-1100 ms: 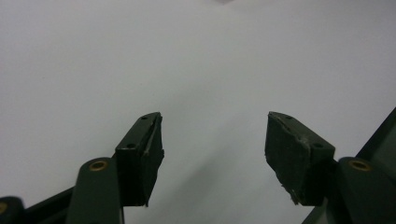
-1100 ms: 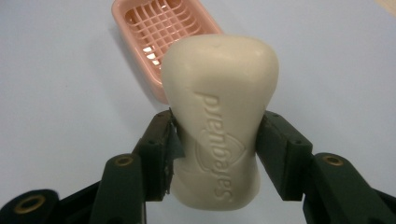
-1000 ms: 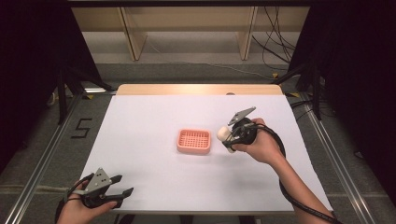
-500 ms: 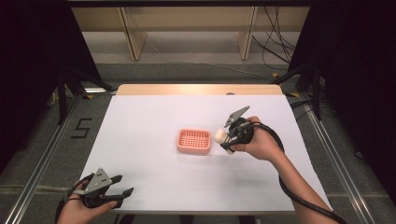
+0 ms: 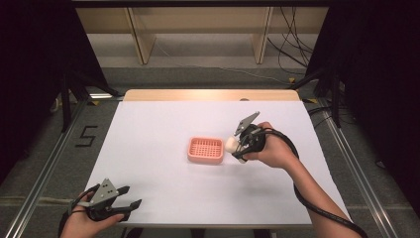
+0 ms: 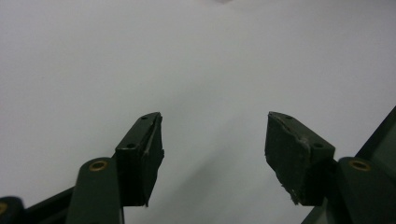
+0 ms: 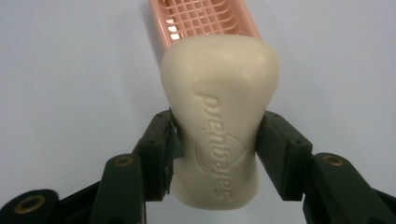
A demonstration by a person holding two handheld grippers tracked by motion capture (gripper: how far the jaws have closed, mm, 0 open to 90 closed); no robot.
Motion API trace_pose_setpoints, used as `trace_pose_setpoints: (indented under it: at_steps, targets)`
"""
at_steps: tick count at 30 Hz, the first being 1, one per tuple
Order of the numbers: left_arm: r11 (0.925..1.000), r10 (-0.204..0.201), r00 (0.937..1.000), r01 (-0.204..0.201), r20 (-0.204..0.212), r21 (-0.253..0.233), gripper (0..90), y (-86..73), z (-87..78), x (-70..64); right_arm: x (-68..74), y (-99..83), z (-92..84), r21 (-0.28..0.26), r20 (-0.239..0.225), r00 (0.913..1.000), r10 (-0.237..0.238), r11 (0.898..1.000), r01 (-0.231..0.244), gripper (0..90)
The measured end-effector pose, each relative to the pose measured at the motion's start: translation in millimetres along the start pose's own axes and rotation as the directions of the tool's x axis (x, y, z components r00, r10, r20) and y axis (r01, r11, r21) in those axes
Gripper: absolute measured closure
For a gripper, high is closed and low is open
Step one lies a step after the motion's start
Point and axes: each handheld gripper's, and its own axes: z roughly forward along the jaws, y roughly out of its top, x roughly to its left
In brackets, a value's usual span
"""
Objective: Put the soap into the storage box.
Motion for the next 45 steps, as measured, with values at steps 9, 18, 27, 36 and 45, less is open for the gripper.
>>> trace_pose_setpoints:
  at_steps: [9, 18, 27, 36, 45]
  targets:
    - [1.0, -0.001, 1.0, 0.001, -0.006, -0.003, 36.3, 0.0, -0.1, 0.3, -0.1, 5.8, 3.4, 0.013, -0.003, 0.9997, -0.025, 1.0, 0.025, 49.8]
    - [1.0, -0.002, 1.0, 0.002, -0.003, -0.005, 36.3, 0.3, -0.8, 0.3, -1.3, 12.9, 5.5, 0.018, -0.008, 0.9986, -0.053, 0.998, 0.053, 49.8]
    - [1.0, 0.0, 1.0, 0.0, -0.005, -0.005, 36.3, 0.4, -0.5, 0.3, -3.1, 21.1, 6.4, 0.021, -0.007, 0.9974, -0.071, 0.997, 0.071, 49.8]
    - [1.0, 0.001, 1.0, -0.001, -0.003, -0.005, 36.3, 0.4, -0.3, 0.3, -2.1, 28.3, 9.9, 0.032, -0.009, 0.9978, -0.066, 0.997, 0.066, 49.8]
    - [0.9993, -0.026, 0.9993, 0.025, -0.026, -0.027, 36.3, -0.7, 2.0, -2.0, -1.4, 35.8, 14.3, 0.038, -0.013, 0.9967, -0.08, 0.996, 0.08, 49.8]
